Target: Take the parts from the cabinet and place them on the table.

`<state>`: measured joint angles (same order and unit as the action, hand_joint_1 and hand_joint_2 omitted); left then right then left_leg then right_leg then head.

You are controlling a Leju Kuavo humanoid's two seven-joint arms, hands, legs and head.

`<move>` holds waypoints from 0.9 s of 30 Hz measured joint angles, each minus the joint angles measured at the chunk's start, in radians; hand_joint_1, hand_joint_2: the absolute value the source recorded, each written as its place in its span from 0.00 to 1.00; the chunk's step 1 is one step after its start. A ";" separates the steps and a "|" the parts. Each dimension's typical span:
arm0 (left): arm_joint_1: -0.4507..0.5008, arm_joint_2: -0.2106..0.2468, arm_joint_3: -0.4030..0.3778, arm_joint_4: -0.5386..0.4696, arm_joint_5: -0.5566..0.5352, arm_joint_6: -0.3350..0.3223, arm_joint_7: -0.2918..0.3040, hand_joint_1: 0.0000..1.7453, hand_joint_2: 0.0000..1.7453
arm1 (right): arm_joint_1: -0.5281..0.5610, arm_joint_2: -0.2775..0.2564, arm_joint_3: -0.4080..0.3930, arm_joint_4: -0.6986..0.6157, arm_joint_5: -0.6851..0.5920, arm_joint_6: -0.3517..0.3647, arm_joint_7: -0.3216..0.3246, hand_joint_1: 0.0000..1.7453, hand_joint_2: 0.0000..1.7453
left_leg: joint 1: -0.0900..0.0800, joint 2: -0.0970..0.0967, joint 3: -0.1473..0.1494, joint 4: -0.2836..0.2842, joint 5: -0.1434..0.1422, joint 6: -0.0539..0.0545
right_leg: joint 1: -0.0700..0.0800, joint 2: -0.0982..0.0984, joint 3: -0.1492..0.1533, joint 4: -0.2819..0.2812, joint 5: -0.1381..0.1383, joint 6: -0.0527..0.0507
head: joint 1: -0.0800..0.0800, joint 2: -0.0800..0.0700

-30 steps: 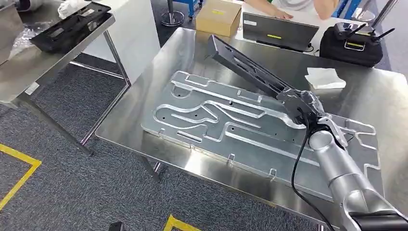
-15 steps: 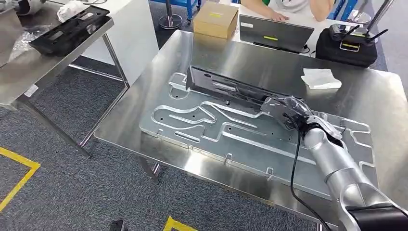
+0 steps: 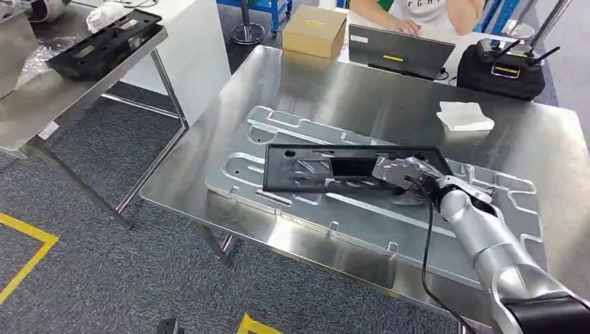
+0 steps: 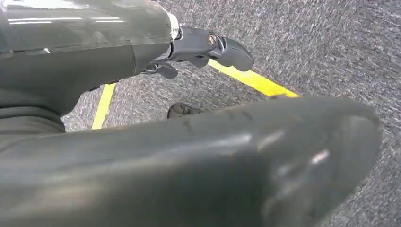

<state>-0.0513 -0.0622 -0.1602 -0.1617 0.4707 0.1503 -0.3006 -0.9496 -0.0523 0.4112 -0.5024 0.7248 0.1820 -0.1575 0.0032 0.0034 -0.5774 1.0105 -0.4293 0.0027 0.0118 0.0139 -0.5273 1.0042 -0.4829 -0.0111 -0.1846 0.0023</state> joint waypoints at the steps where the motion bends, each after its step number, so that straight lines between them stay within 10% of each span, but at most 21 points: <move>1: 0.000 0.000 0.000 0.000 0.001 0.000 0.000 0.00 0.00 | 0.001 0.000 0.000 0.002 0.000 -0.002 -0.001 0.00 1.00 | 0.000 -0.001 -0.001 0.000 0.000 0.000 | -0.001 0.000 -0.001 0.000 0.000 0.000 | 0.000 0.000; 11: 0.004 0.000 0.006 0.000 0.021 -0.003 -0.008 0.00 0.00 | 0.023 0.000 -0.031 -0.019 -0.097 -0.095 -0.065 0.00 1.00 | 0.000 -0.002 -0.005 0.000 0.000 0.000 | -0.001 -0.001 -0.005 0.000 0.000 0.001 | 0.000 0.000; 18: 0.011 0.000 0.008 0.000 0.021 0.000 -0.014 0.00 0.00 | 0.174 -0.017 -0.213 -0.454 -0.432 -0.179 -0.193 0.00 1.00 | 0.000 -0.005 -0.009 0.001 0.001 0.000 | -0.001 -0.005 -0.008 0.000 -0.001 0.001 | 0.000 0.000; 27: 0.011 0.000 0.008 0.000 0.021 0.000 -0.014 0.00 0.00 | 0.246 -0.035 -0.273 -0.666 -0.465 -0.196 -0.220 0.00 1.00 | 0.000 -0.007 -0.010 0.001 0.001 0.001 | -0.002 -0.006 -0.009 0.000 0.000 0.001 | 0.000 0.000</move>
<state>-0.0402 -0.0622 -0.1518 -0.1617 0.4913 0.1507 -0.3143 -0.7032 -0.0877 0.1377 -1.1684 0.2599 -0.0144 -0.3775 0.0029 -0.0032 -0.5870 1.0112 -0.4280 0.0032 0.0102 0.0084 -0.5361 1.0044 -0.4832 -0.0098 -0.1846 0.0023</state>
